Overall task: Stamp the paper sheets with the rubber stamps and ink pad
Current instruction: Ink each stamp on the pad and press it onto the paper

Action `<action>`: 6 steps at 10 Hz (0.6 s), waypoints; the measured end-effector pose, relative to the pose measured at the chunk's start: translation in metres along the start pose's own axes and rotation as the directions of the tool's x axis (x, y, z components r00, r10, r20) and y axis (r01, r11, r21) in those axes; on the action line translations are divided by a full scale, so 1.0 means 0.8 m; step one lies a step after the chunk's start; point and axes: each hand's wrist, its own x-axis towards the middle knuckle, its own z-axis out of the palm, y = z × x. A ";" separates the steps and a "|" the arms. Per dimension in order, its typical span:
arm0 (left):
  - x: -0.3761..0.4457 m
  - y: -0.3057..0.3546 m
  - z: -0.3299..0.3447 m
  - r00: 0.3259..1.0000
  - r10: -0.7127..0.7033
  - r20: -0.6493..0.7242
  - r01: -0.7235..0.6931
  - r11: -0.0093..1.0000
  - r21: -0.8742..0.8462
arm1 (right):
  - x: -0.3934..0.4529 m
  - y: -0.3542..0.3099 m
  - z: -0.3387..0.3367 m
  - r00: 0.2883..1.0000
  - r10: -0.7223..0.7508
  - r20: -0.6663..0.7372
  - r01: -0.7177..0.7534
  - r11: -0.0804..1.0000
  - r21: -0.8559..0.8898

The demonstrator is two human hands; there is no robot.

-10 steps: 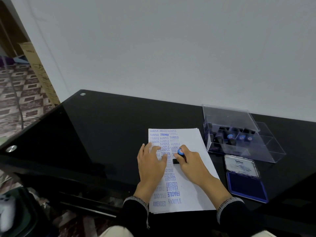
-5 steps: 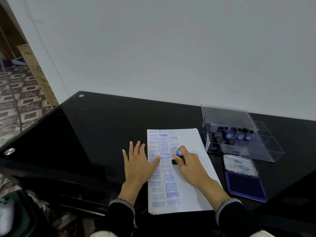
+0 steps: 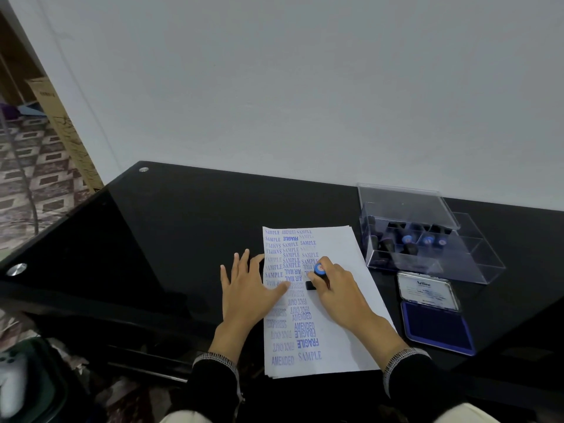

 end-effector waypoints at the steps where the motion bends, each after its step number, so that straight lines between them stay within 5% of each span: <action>1: 0.001 0.000 0.001 1.000 -0.004 0.004 0.004 1.000 0.011 | 0.006 -0.001 -0.003 0.999 0.015 0.030 -0.015 1.000 0.026; 6: -0.001 0.002 0.001 1.000 -0.002 0.003 0.002 1.000 0.030 | 0.002 0.002 0.002 1.000 0.010 -0.006 -0.010 1.000 -0.020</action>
